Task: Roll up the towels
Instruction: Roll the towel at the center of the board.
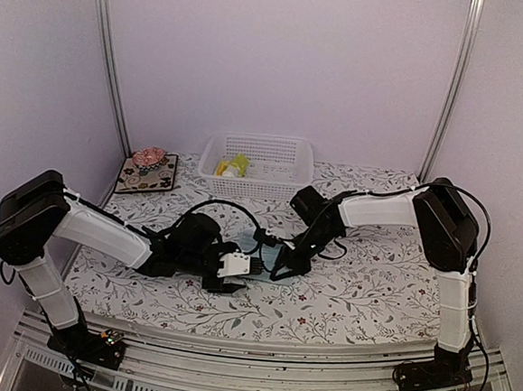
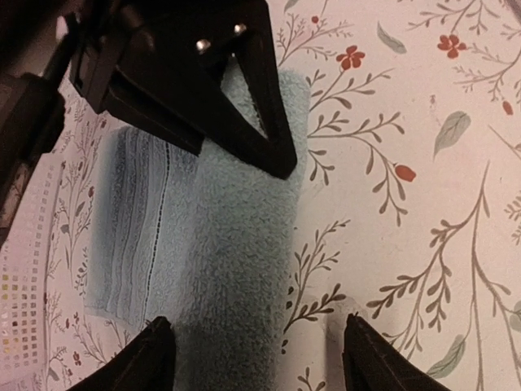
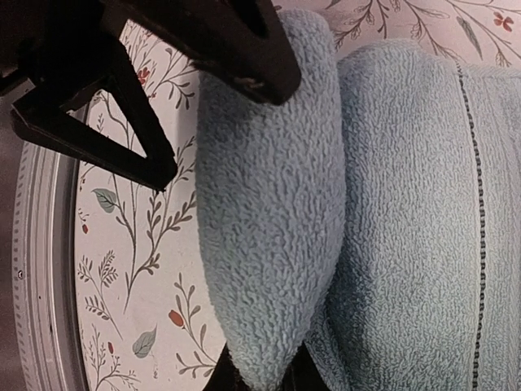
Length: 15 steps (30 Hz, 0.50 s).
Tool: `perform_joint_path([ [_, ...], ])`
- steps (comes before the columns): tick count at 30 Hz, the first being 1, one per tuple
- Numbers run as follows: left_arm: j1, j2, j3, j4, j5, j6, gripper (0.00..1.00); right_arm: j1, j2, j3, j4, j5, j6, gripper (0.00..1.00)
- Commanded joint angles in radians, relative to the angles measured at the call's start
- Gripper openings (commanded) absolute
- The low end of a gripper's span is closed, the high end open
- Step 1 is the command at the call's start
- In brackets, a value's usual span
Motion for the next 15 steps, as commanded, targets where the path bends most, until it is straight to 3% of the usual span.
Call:
perform_joint_path([
  [1,-0.016,0.06,0.051,-0.004,-0.034,0.016,0.66,-0.004,0.057,-0.016,-0.103,-0.014,0.005,0.07],
  [5,-0.016,0.091,0.074,-0.016,-0.05,0.019,0.54,-0.004,0.07,-0.01,-0.108,-0.01,0.003,0.07],
  [11,-0.015,0.115,0.123,-0.13,0.013,0.03,0.16,-0.021,0.057,-0.009,-0.096,0.021,0.016,0.1],
  [15,0.001,0.139,0.183,-0.273,0.128,0.01,0.01,-0.034,0.004,-0.027,-0.074,0.035,0.017,0.18],
])
